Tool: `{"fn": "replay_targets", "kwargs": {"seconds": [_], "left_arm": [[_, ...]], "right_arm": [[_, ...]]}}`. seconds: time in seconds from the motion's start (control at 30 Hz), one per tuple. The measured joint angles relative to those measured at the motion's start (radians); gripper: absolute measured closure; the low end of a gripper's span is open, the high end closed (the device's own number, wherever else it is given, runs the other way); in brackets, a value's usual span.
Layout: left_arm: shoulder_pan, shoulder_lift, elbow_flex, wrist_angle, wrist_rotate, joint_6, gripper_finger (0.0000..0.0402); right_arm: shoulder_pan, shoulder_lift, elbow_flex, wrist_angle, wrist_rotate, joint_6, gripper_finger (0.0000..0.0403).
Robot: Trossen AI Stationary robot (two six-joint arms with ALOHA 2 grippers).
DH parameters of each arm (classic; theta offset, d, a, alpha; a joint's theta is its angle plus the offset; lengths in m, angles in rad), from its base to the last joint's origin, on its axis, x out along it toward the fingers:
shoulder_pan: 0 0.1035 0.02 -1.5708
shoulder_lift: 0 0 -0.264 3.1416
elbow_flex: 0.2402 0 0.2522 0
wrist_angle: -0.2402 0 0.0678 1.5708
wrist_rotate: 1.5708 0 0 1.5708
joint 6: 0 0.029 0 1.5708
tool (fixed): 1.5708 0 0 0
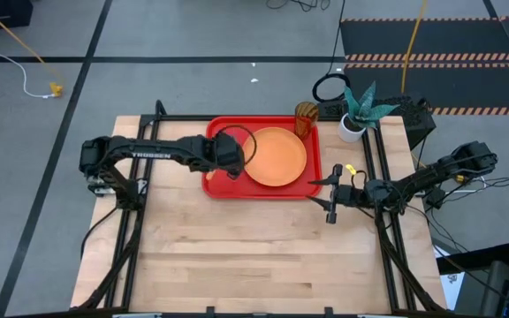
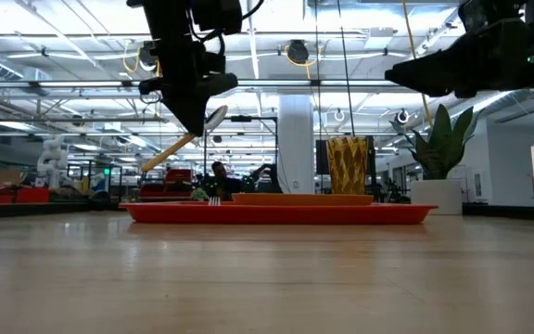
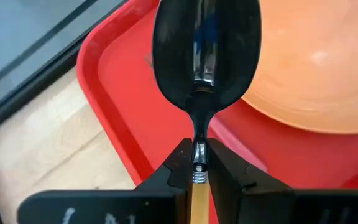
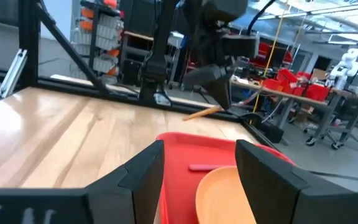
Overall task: Pick and place plate/cup/fork/spoon on tray
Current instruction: Put the orange spoon on the red serving tray to the left of the pink fork
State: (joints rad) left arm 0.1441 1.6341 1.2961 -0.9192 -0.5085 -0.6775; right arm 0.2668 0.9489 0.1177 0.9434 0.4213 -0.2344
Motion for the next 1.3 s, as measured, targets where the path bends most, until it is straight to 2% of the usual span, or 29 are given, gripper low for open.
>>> {"fn": "replay_targets", "kwargs": {"seconds": [0.13,0.37,0.47,0.93,1.07,1.17,1.3], "left_arm": [[0.034,0.000,-0.006,0.008,0.000,-0.074,0.0364],[0.072,0.000,-0.041,0.015,0.003,-0.351,0.0364],[0.080,0.000,-0.043,0.020,0.004,-0.408,0.0364],[0.101,0.046,-0.043,0.133,0.038,-0.441,0.0364],[0.130,0.075,-0.043,0.120,0.084,-0.444,0.0364],[0.162,0.099,-0.044,0.109,0.164,-0.415,0.0364],[0.202,0.131,-0.043,0.127,0.201,-0.390,0.0364]], "right_arm": [[0.000,0.000,0.000,-0.004,0.001,0.007,0.0211],[0.000,0.000,0.000,-0.066,0.001,0.091,0.0211],[0.000,0.000,0.000,-0.080,0.001,0.110,0.0211],[0.000,0.000,0.000,-0.117,-0.002,0.137,0.0211],[0.001,0.000,0.000,-0.137,-0.005,0.137,0.0211],[0.001,0.000,0.000,-0.140,-0.006,0.140,0.0211],[0.002,0.000,0.000,-0.147,-0.006,0.142,0.0211]]}}
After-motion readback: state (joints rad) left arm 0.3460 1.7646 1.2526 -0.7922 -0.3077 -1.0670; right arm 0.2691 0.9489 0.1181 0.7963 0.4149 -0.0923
